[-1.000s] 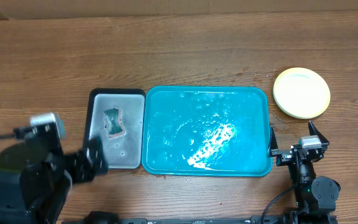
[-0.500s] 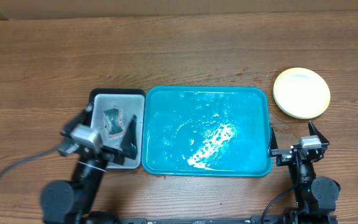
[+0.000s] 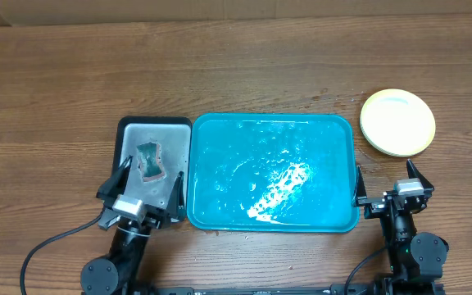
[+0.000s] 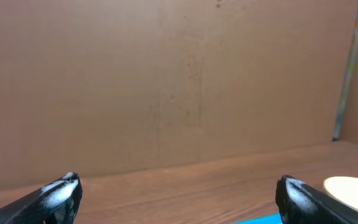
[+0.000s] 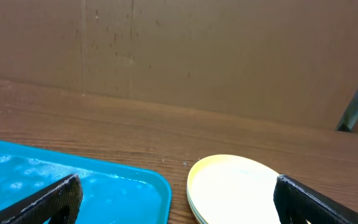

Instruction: Clean dirty plates on tray and stack at the side

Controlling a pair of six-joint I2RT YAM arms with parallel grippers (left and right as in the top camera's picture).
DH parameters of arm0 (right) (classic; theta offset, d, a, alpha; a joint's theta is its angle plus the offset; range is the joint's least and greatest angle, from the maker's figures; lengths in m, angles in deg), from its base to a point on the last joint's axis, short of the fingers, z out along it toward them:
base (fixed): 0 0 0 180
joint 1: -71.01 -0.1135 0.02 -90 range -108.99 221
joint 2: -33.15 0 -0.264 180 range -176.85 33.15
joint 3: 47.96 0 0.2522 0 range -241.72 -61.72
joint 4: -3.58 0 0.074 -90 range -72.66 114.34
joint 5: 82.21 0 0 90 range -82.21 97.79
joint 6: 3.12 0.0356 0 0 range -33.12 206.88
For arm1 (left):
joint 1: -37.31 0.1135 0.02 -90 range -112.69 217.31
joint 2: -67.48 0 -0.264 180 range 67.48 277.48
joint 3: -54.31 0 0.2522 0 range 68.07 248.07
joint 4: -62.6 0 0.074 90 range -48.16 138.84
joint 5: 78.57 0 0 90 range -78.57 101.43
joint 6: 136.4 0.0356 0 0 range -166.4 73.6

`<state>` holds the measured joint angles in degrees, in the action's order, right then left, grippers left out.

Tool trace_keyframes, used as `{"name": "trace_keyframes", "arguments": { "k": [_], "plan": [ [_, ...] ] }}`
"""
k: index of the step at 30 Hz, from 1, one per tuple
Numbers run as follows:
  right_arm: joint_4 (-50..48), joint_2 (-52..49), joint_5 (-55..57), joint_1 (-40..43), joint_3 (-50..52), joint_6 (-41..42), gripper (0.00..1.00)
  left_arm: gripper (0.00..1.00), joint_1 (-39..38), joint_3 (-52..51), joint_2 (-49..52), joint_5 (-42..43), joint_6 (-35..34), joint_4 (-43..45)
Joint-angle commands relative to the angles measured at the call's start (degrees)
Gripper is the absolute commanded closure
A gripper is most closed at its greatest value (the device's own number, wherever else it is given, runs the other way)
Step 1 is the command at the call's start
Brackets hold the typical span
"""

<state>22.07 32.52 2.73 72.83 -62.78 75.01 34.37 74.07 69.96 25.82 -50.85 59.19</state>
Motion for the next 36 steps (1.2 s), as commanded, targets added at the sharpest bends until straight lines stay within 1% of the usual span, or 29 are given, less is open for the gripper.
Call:
{"name": "trace_keyframes", "arguments": {
  "k": [1,6,11,13,19,36],
  "plan": [
    [-0.28,0.46,0.52,-0.22,0.61,0.04,0.00,0.00,0.96,-2.40,-2.36,0.46,3.28,0.72],
    [-0.28,0.46,0.52,-0.22,0.61,0.04,0.00,0.00,1.14,-5.81,-2.32,0.55,5.97,5.49],
    [-0.28,0.46,0.52,-0.22,0.61,0.04,0.00,0.00,1.16,-5.75,-2.32,0.66,11.41,1.44],
    [-0.28,0.46,0.52,-0.22,0.61,0.04,0.00,0.00,1.16,-5.75,-2.32,0.70,12.15,-2.84],
    [-0.28,0.46,0.52,-0.22,0.61,0.04,0.00,0.00,1.16,-5.75,-2.32,0.76,12.09,-13.55],
    [-0.28,0.46,0.52,-0.22,0.61,0.04,0.00,0.00,1.07,-5.73,-2.23,0.63,11.74,-13.38]
  ]
}}
